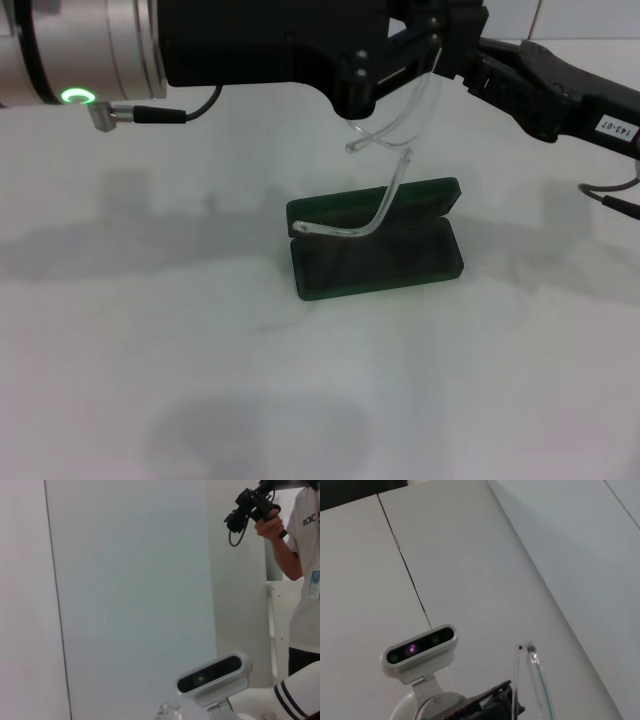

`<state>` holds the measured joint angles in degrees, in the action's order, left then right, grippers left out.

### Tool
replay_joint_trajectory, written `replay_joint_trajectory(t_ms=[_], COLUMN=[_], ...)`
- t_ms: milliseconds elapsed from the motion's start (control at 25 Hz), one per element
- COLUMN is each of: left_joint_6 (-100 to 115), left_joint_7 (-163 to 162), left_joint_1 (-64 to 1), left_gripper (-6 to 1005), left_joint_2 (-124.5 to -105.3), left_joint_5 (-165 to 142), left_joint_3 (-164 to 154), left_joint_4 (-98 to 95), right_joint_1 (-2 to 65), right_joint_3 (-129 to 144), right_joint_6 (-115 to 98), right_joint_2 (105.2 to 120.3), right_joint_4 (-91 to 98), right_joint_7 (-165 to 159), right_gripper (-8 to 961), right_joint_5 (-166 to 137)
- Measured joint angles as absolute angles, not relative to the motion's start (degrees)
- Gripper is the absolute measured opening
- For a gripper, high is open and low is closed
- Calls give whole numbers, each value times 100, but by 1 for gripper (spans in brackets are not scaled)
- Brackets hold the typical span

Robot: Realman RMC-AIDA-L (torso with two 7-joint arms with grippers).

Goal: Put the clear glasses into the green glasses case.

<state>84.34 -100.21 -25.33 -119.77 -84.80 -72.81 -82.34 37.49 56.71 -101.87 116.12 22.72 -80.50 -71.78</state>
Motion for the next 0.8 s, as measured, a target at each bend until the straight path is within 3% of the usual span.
replay_joint_trajectory(t_ms=[800], left_joint_6=[8433], left_joint_7=[-9949], left_joint_1=[-2487], left_gripper=[48], left_joint_2=[-11980], left_joint_5=[-8473], left_joint_3=[-7277], left_joint_4=[-8226], right_joint_1=[3713], right_joint_3=[5693], right_joint_6=[-10354], right_joint_2=[11619], right_joint_4=[2235], right_joint_7=[-8051], right_gripper=[56], right_joint_5=[-7089])
